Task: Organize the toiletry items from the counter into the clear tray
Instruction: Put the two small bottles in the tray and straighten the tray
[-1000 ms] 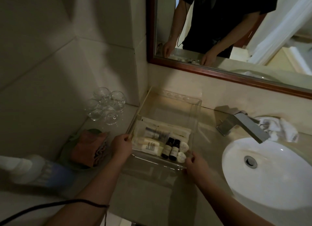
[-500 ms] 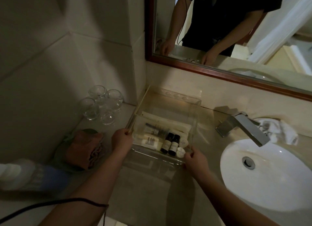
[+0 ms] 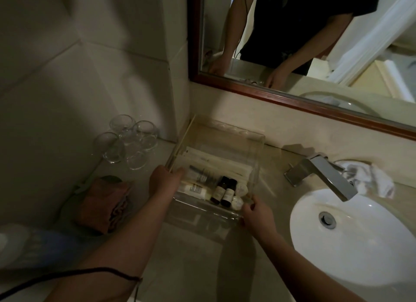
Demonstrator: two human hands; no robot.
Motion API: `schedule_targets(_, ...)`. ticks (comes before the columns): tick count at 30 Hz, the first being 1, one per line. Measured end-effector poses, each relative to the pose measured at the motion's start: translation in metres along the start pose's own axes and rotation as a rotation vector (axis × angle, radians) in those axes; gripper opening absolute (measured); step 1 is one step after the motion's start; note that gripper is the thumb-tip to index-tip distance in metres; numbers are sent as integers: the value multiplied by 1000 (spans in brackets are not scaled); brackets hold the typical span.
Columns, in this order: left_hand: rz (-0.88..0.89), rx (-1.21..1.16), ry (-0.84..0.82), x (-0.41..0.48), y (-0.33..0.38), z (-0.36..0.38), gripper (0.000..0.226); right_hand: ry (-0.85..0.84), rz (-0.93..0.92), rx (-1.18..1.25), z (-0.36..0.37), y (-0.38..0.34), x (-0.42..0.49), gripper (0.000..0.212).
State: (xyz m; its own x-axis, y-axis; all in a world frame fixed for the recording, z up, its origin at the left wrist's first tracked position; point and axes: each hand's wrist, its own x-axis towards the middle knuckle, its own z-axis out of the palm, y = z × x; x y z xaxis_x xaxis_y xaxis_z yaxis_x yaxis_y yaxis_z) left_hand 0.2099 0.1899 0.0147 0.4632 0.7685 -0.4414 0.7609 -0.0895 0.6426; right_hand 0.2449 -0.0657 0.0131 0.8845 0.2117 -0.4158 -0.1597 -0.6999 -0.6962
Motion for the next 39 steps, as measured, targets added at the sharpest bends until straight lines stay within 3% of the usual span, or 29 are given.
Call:
schedule_targets(8,-30,69,1,5,-1,-4,63,-22,15,-10,-2,5,-2,29)
schedule_targets(16,-41,129,-20,2,5,-5,68,-23,16,-12,-3,5,-3,42)
schedule_targets(27,-34,138,-5,5,15,-4,70,-24,18,-16,-3,1,0,36)
schedule_targets(30,-3,62,4,4,10,-3,59,-33,12,-15,-3,0,0,33)
schedule_targets(34,71,-46,-19,-6,-9,-3,25,-21,-4,-24,-3,1,2,20)
schedule_targets(39,61,-61,-20,-18,-26,0,21,17,15,-49,-1,1,7,31)
